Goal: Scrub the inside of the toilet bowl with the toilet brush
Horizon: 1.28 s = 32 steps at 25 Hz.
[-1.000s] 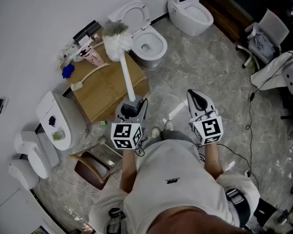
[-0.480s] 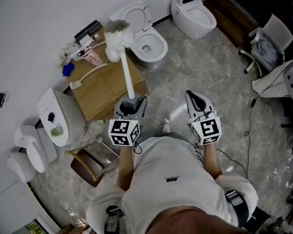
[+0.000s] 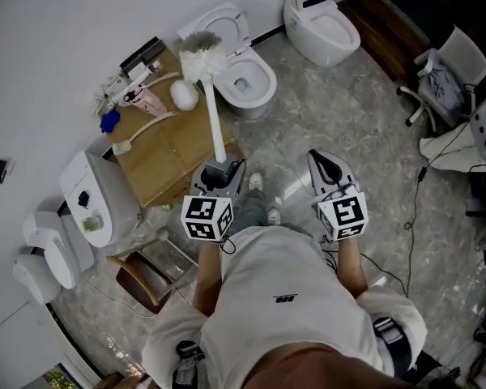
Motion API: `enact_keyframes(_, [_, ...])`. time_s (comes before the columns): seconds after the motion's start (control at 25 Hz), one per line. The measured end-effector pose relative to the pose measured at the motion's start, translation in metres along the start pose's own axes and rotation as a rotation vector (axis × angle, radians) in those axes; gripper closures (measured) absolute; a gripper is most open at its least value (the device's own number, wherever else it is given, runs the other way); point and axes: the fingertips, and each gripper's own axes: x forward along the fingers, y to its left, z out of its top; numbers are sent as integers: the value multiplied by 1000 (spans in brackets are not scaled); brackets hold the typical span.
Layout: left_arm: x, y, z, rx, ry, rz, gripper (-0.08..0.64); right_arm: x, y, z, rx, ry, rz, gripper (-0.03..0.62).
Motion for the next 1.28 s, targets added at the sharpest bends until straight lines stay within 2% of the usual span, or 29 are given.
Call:
enact_keyframes(0.52, [82, 56, 29, -14, 16, -38, 308, 88, -39, 9, -8, 50, -15, 597])
enact_keyframes(1.0, [171, 128, 71, -12, 49, -104, 308, 187, -80, 24, 7, 103, -80, 597])
enact_keyframes(1.28, [212, 149, 85, -11, 57, -150, 308, 225, -96, 28, 16, 119, -101, 597])
